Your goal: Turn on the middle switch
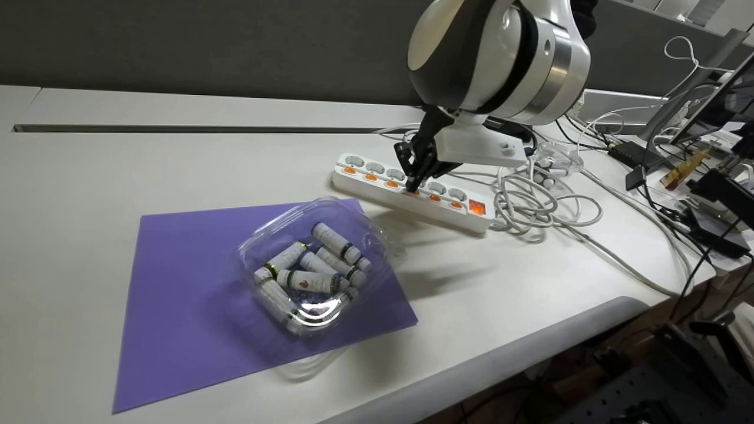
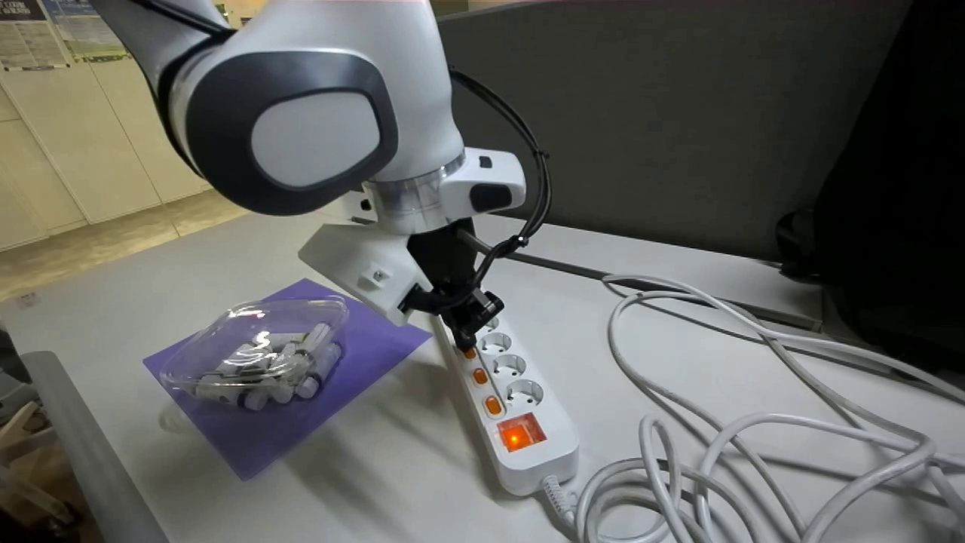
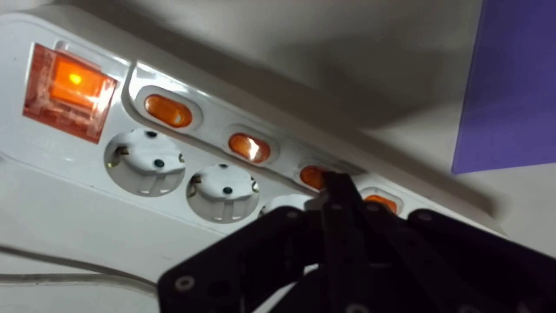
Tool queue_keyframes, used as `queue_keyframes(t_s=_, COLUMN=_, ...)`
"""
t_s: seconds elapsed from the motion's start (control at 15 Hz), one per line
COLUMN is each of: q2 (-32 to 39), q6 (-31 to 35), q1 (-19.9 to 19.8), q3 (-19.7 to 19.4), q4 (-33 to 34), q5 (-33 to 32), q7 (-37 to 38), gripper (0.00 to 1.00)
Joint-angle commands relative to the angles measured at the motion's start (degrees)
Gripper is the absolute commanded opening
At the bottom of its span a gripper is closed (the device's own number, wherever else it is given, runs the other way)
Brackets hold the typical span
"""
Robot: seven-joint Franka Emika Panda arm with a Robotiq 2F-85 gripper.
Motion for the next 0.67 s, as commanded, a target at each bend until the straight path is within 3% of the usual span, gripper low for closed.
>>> queue_keyframes(t_s=0.0, q2=2.3, q6=-1.7, q1=7.4, q3=-8.6, q4=0.3, q5=-5.7, q7=8.4, gripper=0.0)
queue_keyframes(t_s=0.2, q2=3.7, q6=-3.0, q1=14.5, q3=-15.5, q4=0.5, q5=-11.0, q7=14.2, gripper=0.0)
queue_keyframes(t_s=0.33, q2=4.3, q6=-5.4, q1=17.7, q3=-18.1, q4=0.7, q5=-13.4, q7=17.1, gripper=0.0)
queue_keyframes(t_s=0.6, q2=4.4, q6=-13.5, q1=16.9, q3=-16.4, q4=2.4, q5=-14.2, q7=18.3, gripper=0.0)
